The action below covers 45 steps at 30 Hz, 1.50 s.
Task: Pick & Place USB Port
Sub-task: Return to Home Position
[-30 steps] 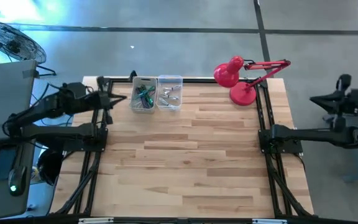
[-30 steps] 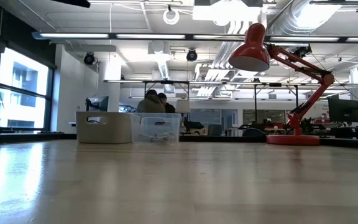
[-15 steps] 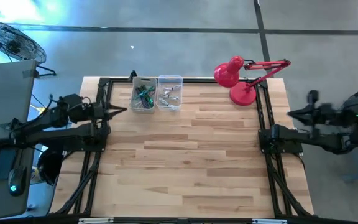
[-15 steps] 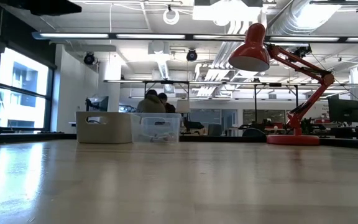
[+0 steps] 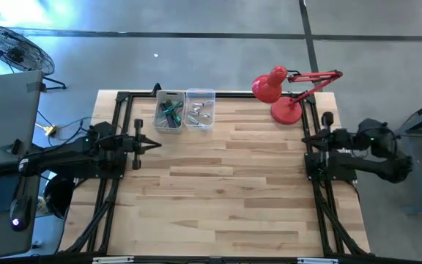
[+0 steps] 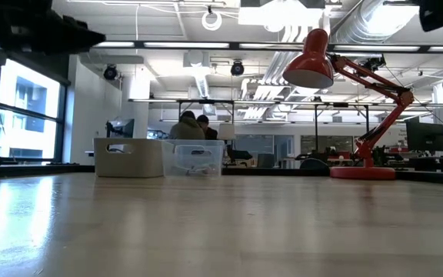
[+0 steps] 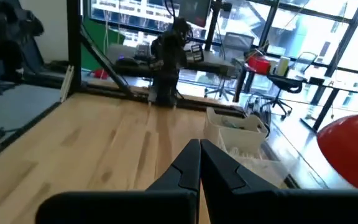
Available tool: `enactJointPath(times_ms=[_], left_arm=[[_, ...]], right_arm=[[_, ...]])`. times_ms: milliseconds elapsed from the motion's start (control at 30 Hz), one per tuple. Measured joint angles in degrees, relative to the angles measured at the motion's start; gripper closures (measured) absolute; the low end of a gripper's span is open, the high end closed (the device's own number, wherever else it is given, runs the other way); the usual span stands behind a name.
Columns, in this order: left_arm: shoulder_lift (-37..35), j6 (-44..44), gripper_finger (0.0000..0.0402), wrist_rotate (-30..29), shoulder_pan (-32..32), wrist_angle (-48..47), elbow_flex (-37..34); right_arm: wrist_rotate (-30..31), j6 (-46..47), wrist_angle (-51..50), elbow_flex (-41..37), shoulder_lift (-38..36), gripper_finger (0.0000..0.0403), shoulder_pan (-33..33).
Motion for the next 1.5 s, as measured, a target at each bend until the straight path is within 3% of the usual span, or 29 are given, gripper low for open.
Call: enactJointPath(times_ms=[133,333,700,900,1100,1233,1500], left_arm=[[0.0,-1.6,0.0401,-0.8,0.0,4.8,-4.2],[0.0,-3.5,0.0401,-3.9,0.0,9.6,-7.7],[0.1,-10.4,0.0401,-10.2,-0.1,20.2,-13.4],[0.9,-11.2,0.0401,-15.5,-2.8,18.6,-13.5],[0.9,-9.4,0.0401,-21.4,-8.6,18.5,-13.6],[0.9,-8.7,0.0401,-25.5,-11.8,18.3,-13.6],[0.9,-8.3,0.0401,-28.3,-13.9,16.9,-13.7]], right_arm=[[0.0,3.1,7.5,-4.7,0.2,0.0403,0.0],[7.9,8.9,12.1,-9.2,0.2,0.0403,0.0],[10.4,10.2,24.5,-18.1,0.9,0.0403,0.0],[8.6,12.4,30.2,-20.5,2.7,0.0403,0.0],[13.3,10.0,31.0,-23.8,4.7,0.0403,0.0],[13.1,6.9,33.9,-27.4,5.4,0.0403,0.0],[13.5,3.9,39.1,-32.6,5.3,0.0403,0.0]])
